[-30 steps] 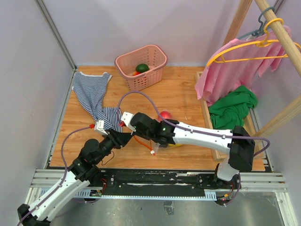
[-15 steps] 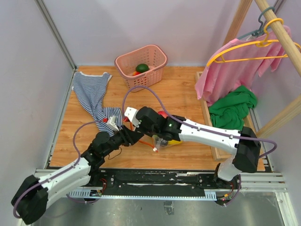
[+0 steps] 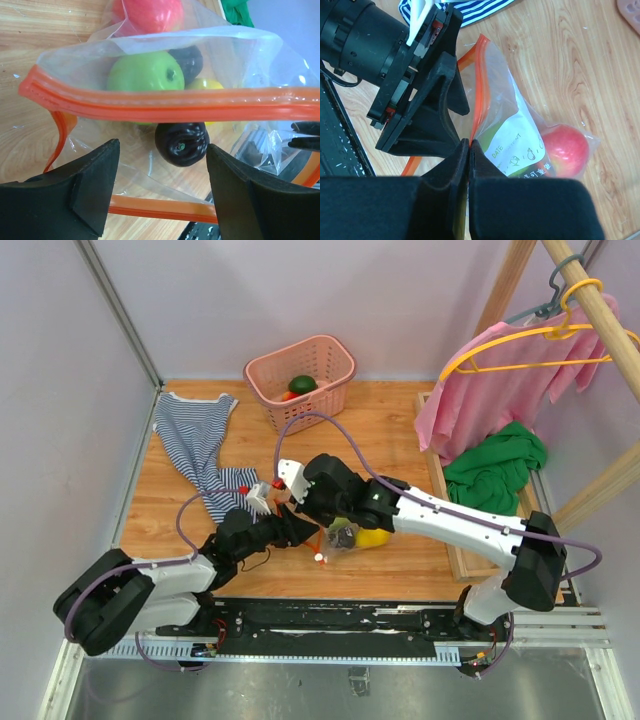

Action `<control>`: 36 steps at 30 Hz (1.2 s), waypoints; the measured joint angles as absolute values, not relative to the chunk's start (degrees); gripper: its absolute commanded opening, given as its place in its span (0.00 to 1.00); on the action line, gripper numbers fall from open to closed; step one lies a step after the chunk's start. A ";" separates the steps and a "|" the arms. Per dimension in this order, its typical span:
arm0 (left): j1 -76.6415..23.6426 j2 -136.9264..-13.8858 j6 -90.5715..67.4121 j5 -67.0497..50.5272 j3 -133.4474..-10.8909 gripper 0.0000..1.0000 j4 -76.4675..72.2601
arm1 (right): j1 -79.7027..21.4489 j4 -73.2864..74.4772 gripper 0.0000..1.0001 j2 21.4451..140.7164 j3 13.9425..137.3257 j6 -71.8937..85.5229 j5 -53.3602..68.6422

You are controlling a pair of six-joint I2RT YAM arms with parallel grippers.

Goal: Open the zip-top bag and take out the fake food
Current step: Pick up the fake fruit from the zipper food storage bag.

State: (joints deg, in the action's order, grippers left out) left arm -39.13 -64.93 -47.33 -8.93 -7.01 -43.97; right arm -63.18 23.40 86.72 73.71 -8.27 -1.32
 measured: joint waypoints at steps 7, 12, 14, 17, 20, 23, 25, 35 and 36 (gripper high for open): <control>-39.13 -71.72 -47.35 -9.67 -7.29 0.76 -50.19 | -60.25 23.51 0.01 86.30 73.25 -7.05 6.85; -39.13 -76.55 -47.42 -10.52 -7.97 0.76 -54.15 | -59.88 23.70 0.17 85.82 73.14 -7.01 10.02; -39.13 -78.17 -47.44 -10.79 -8.36 0.76 -55.51 | -58.92 24.53 0.29 85.91 73.19 -7.49 11.97; -39.13 -79.92 -47.40 -11.07 -8.84 0.77 -56.82 | -56.45 26.06 0.50 85.95 73.82 -8.75 15.84; -39.13 -80.97 -47.35 -11.25 -9.23 0.77 -57.25 | -53.84 28.01 0.58 85.73 74.98 -11.27 20.45; -39.13 -81.34 -47.03 -11.29 -9.45 0.78 -57.43 | -51.00 29.34 0.56 84.20 75.18 -14.20 25.23; -39.13 -81.49 -46.83 -11.31 -9.56 0.78 -57.47 | -48.66 29.85 0.40 82.67 75.18 -15.55 26.98; -39.11 -82.35 -46.28 -12.14 -10.17 0.79 -59.20 | -37.87 28.86 0.07 88.23 74.48 -18.06 16.88; -39.07 -82.39 -46.26 -12.29 -10.20 0.79 -59.37 | -37.80 28.95 0.06 90.26 74.48 -18.15 15.44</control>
